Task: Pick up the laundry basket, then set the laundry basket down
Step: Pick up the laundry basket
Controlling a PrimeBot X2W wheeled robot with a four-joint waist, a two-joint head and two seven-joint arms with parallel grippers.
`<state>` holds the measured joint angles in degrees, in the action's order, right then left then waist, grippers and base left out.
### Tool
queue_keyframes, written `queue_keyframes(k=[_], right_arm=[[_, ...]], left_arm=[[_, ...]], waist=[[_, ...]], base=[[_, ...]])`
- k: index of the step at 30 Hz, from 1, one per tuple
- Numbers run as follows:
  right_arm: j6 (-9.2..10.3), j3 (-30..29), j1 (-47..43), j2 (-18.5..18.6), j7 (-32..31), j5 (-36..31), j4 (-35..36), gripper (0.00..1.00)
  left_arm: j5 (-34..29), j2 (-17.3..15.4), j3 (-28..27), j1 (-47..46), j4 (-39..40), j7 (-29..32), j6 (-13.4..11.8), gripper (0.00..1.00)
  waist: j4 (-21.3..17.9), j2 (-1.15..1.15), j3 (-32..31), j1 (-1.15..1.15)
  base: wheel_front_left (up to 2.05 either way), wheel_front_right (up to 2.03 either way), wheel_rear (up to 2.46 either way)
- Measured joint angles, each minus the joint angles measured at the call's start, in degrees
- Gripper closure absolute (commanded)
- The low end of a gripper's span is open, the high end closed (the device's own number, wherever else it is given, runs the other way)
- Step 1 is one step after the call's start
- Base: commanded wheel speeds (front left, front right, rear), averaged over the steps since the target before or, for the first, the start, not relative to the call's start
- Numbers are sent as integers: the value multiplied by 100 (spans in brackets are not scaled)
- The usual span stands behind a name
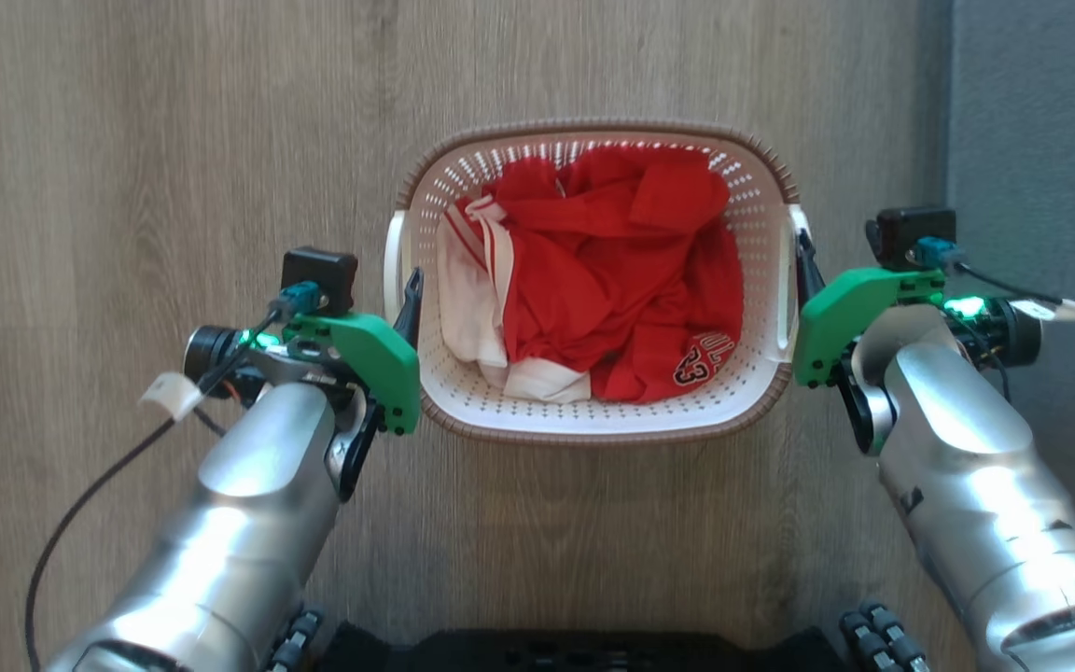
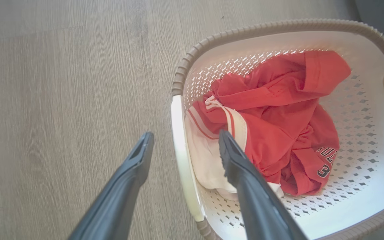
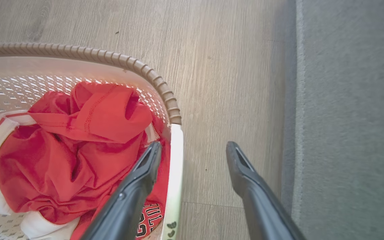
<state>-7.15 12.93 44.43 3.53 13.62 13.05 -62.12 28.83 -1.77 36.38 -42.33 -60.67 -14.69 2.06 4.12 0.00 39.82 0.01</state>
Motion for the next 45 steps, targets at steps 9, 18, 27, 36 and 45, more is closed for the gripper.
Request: queue_keyframes(k=[9,18,27,36,45], right_arm=[[0,416,307,2,-274,225,-277,0],[0,739,488,24,-497,388,-382,0],[0,971,703,29,-761,606,-414,0],[0,1107,898,30,-893,617,-573,0],[0,1098,1068,33,-901,615,-761,0]], left_arm=[[503,9,613,-359,-501,1,197,0],[999,11,1179,-709,-660,98,299,0],[1339,12,1714,-941,-714,274,331,0],[1640,12,2139,-1155,-716,466,346,0],[2082,11,2419,-1298,-705,765,288,0]], waist=[[28,0,334,0],[6,0,570,0],[28,1,792,0],[44,0,1016,0],[70,0,1195,0]], base=[[0,0,0],[0,0,0],[0,0,0],[0,0,0],[0,0,0]])
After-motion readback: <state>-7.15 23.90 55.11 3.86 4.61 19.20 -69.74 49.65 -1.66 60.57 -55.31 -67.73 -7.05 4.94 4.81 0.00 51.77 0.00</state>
